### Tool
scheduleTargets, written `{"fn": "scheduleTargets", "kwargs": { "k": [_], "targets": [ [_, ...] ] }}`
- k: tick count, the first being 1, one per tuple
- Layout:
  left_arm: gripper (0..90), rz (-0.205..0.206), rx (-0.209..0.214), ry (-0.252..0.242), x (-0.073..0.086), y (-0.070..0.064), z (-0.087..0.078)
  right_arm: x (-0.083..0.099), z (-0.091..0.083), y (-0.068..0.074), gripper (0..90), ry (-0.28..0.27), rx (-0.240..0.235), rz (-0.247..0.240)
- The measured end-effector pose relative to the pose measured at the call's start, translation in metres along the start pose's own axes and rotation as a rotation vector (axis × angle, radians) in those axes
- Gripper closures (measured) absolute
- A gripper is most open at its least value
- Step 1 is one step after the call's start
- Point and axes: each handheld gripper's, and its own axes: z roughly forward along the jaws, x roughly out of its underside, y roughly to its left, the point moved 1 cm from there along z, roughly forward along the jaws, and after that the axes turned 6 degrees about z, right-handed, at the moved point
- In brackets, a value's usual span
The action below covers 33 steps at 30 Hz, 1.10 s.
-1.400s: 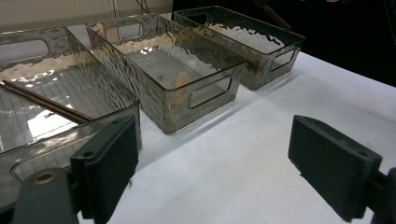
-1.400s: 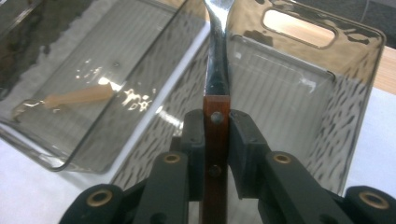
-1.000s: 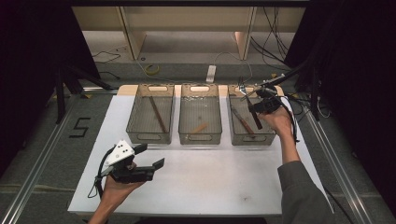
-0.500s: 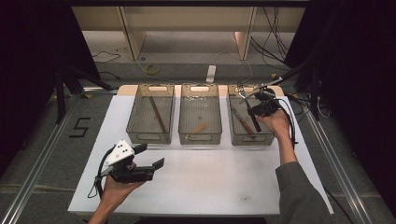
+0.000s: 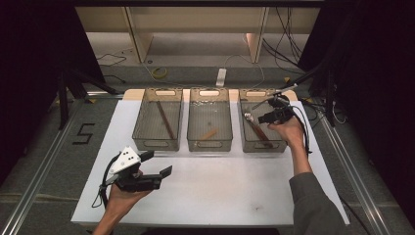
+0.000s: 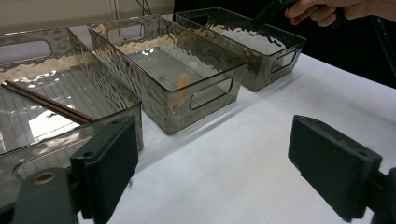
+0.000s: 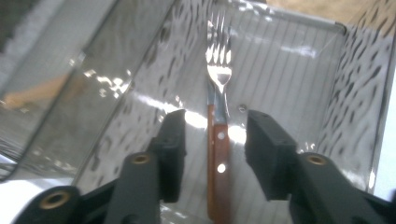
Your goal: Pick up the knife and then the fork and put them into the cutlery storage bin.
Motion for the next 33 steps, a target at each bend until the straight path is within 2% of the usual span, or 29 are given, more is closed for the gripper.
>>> {"fn": "scheduleTargets", "kwargs": {
  "k": [3,12,17,21,28,31,33],
  "targets": [
    [15.9,0.000,0.000,0.000,0.000,0.000,0.000,-0.001,-0.006,0.002,55.1,-0.021,-0.004,-0.015],
    [15.9,-0.003,0.000,0.000,0.000,0.000,0.000,0.008,-0.019,0.015,40.6,-0.073,-0.065,-0.048],
    [15.9,-0.006,0.001,0.002,0.000,0.000,0.000,0.022,-0.033,0.026,37.5,-0.111,-0.075,-0.077],
    [15.8,-0.010,0.005,0.004,0.000,0.000,0.001,0.037,-0.045,0.036,35.8,-0.165,-0.109,-0.101],
    [15.8,-0.013,0.005,0.002,0.001,0.000,0.001,0.052,-0.050,0.049,34.2,-0.214,-0.134,-0.119],
    [15.9,-0.013,0.006,0.002,0.001,0.001,0.001,0.061,-0.053,0.056,33.0,-0.262,-0.165,-0.143],
    [15.9,-0.014,0.007,0.002,0.001,0.000,0.001,0.065,-0.055,0.058,33.0,-0.268,-0.179,-0.151]
  ]
}}
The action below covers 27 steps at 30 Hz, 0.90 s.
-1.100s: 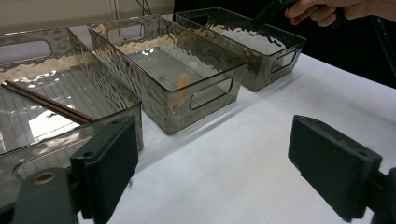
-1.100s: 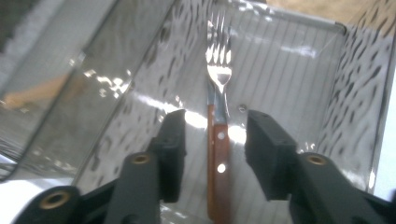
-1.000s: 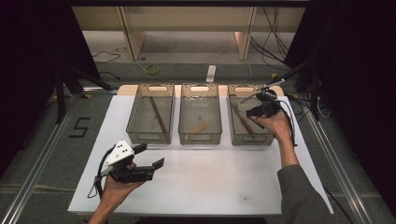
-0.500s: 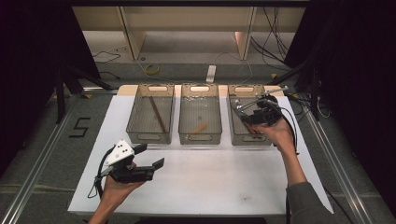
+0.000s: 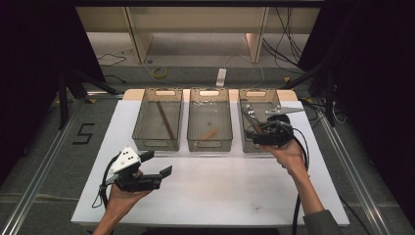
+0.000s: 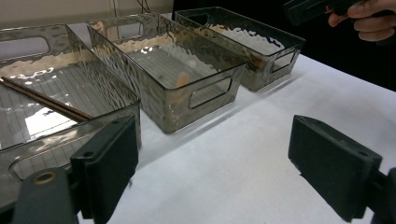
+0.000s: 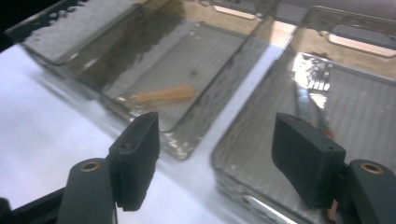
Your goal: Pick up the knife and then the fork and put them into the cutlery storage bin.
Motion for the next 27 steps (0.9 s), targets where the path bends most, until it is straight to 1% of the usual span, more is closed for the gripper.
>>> {"fn": "scheduleTargets", "kwargs": {
  "k": [2,4,5,6,8,10,11,12,14,17,20,22,25,27],
  "targets": [
    [15.9,0.000,0.001,0.000,0.000,-0.001,0.000,0.003,-0.002,0.005,33.1,-0.016,-0.014,-0.010],
    [15.9,-0.003,0.001,0.000,0.000,0.000,0.000,0.007,-0.003,0.010,32.1,-0.017,-0.040,-0.023],
    [15.8,-0.005,0.001,0.001,0.000,0.000,0.000,0.009,-0.004,0.012,31.9,-0.019,-0.039,-0.028],
    [15.8,-0.006,0.001,0.002,0.000,0.000,0.000,0.010,-0.005,0.013,31.9,-0.027,-0.042,-0.028],
    [15.9,-0.005,0.001,0.002,0.000,0.000,0.000,0.016,-0.007,0.015,31.9,-0.040,-0.073,-0.018],
    [15.8,-0.006,0.002,0.001,0.000,0.000,0.000,0.020,-0.008,0.017,31.5,-0.036,-0.080,-0.027],
    [15.8,-0.005,0.002,0.001,0.000,0.000,0.000,0.022,-0.009,0.018,31.4,-0.035,-0.075,-0.034],
    [15.8,-0.006,0.002,0.002,0.000,0.000,0.000,0.025,-0.010,0.017,31.4,-0.043,-0.074,-0.032],
    [15.9,-0.009,0.006,0.006,0.000,-0.001,0.001,0.031,-0.011,0.016,31.4,-0.051,-0.103,-0.010],
    [15.8,0.001,0.009,0.013,0.000,-0.002,0.002,0.038,-0.011,0.016,31.0,-0.055,-0.091,-0.029],
    [15.8,0.009,0.014,0.016,0.000,-0.003,0.003,0.044,-0.013,0.017,30.7,-0.066,-0.090,-0.030],
    [15.8,0.006,0.015,0.019,0.001,-0.004,0.003,0.048,-0.016,0.018,30.6,-0.080,-0.095,-0.032],
    [15.8,-0.009,0.024,0.020,0.002,-0.003,0.003,0.054,-0.019,0.021,30.4,-0.095,-0.120,-0.030],
    [15.8,-0.012,0.031,0.016,0.001,-0.003,0.002,0.059,-0.021,0.025,30.3,-0.108,-0.130,-0.043]
  ]
}}
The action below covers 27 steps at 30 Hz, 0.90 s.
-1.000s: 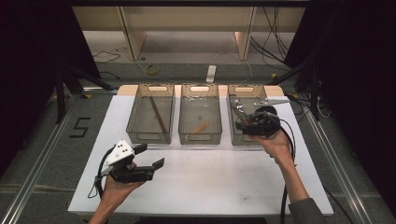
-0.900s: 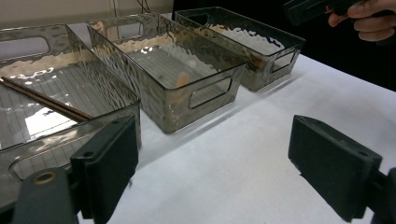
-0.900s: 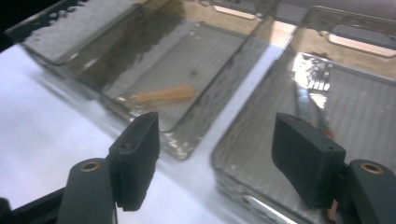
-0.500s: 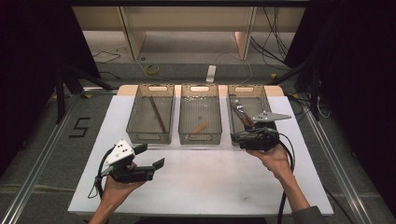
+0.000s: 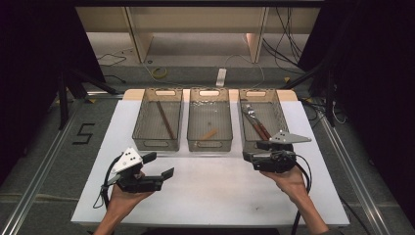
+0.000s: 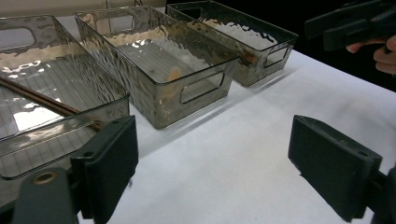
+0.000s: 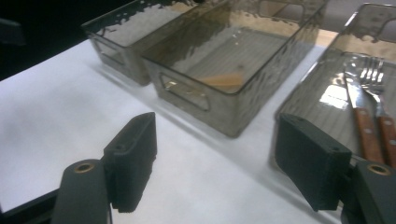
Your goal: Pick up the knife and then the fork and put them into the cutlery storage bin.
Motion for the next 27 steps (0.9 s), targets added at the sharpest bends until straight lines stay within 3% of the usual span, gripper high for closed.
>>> {"fn": "scheduleTargets", "kwargs": {
  "k": [9,18,21,27],
  "targets": [
    [15.8,-0.021,0.025,0.008,0.002,0.000,0.001,0.019,-0.009,0.018,30.1,-0.038,-0.069,0.006],
    [15.7,-0.024,0.042,0.023,0.002,-0.001,0.003,0.034,-0.016,0.018,24.3,-0.055,-0.096,0.029],
    [15.8,-0.031,0.062,0.035,0.003,-0.001,0.004,0.038,-0.018,0.018,22.1,-0.065,-0.082,0.032],
    [15.7,-0.031,0.062,0.035,0.004,-0.002,0.004,0.045,-0.021,0.019,20.2,-0.068,-0.065,0.041]
  ]
}}
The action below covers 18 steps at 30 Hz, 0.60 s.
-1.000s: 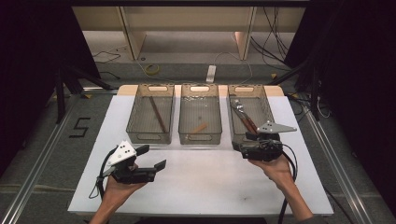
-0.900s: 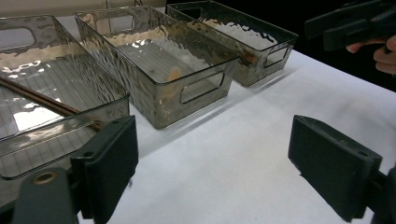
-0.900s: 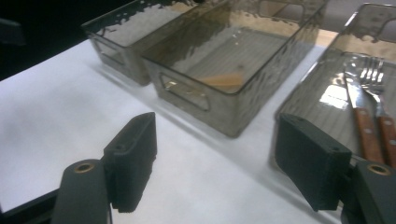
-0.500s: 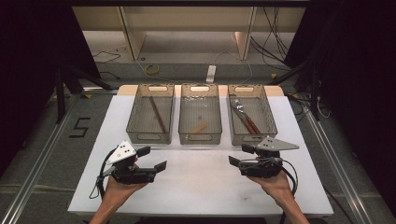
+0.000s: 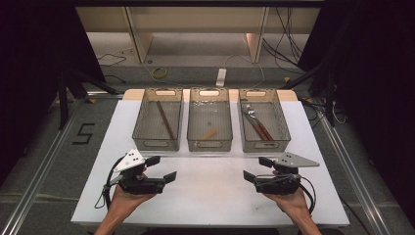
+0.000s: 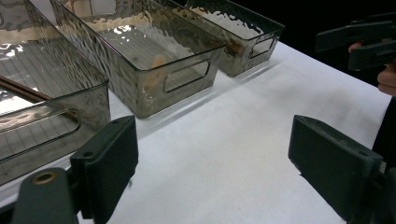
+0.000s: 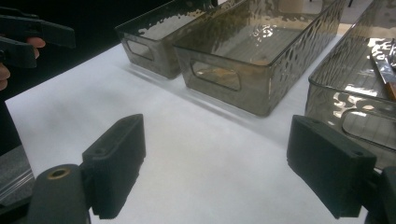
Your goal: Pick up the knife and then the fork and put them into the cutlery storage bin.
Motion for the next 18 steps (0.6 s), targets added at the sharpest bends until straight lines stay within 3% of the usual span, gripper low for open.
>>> {"fn": "scheduleTargets", "kwargs": {
  "k": [18],
  "targets": [
    [15.8,0.003,0.005,0.006,0.0000,-0.0004,0.0004,0.0082,-0.0071,-0.0008,18.5,-0.010,0.018,0.008]
  ]
}}
